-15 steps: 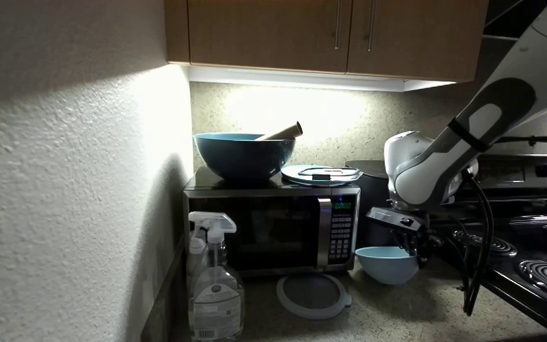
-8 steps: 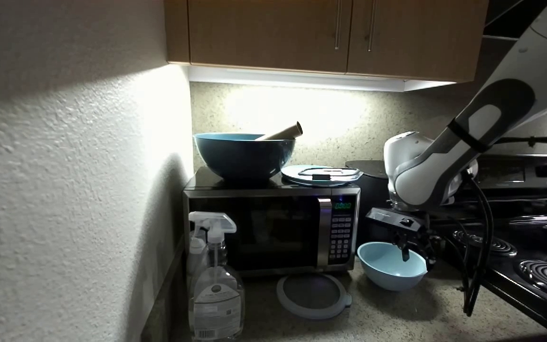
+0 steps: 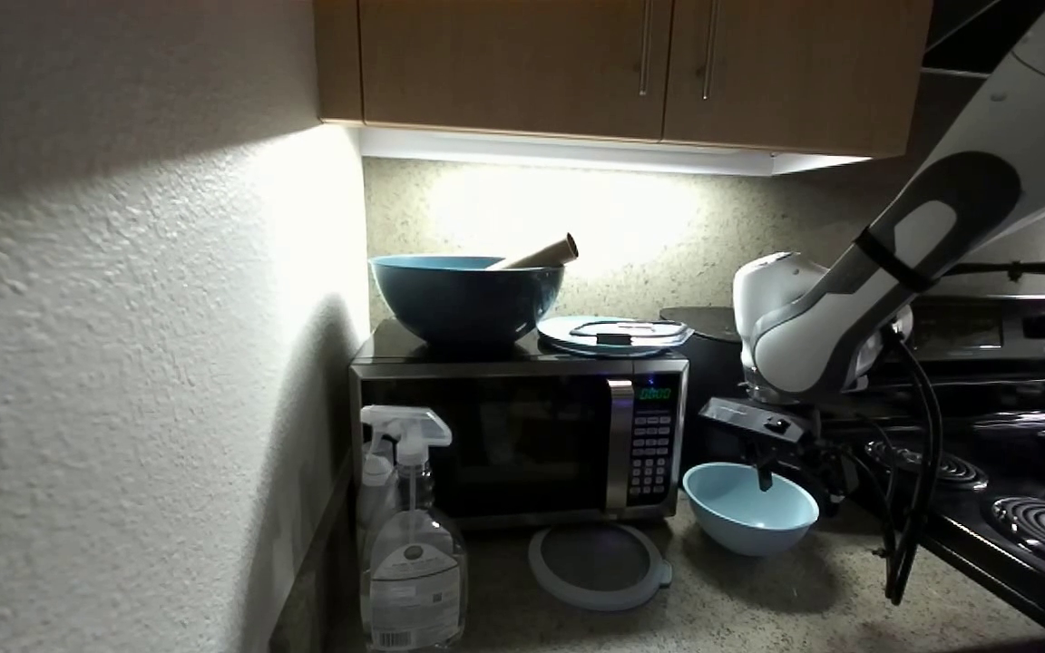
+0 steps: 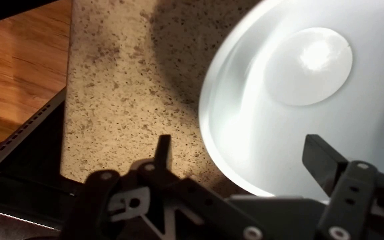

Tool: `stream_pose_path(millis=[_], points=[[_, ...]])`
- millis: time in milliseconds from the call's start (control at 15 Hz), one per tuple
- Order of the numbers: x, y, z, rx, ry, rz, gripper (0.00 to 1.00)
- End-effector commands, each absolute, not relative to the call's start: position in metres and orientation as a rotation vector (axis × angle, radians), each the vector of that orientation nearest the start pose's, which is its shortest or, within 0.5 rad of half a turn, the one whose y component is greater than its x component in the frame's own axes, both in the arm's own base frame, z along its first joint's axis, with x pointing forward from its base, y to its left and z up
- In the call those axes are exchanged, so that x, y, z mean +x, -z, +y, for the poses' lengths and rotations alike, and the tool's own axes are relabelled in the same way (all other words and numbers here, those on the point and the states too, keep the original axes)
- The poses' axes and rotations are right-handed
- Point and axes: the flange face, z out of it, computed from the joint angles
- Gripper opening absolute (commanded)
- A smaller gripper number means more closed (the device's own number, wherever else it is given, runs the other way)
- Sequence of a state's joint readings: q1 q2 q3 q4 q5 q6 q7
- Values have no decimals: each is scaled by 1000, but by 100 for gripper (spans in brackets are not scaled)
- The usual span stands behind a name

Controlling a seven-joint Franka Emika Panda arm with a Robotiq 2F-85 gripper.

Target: Pick up the light blue bowl and place it on the countertop

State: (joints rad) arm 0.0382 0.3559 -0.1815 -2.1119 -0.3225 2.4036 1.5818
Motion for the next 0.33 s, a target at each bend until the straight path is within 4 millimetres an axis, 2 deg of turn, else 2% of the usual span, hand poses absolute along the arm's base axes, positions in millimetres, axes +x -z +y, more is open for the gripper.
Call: stream_pose_path(millis=[0,67,267], points=[[569,-246,-82,-2491,303,2284,100],[568,-244,-84,-2510,229,2266,100],[569,-246,-84,-2507,250,2270,100]])
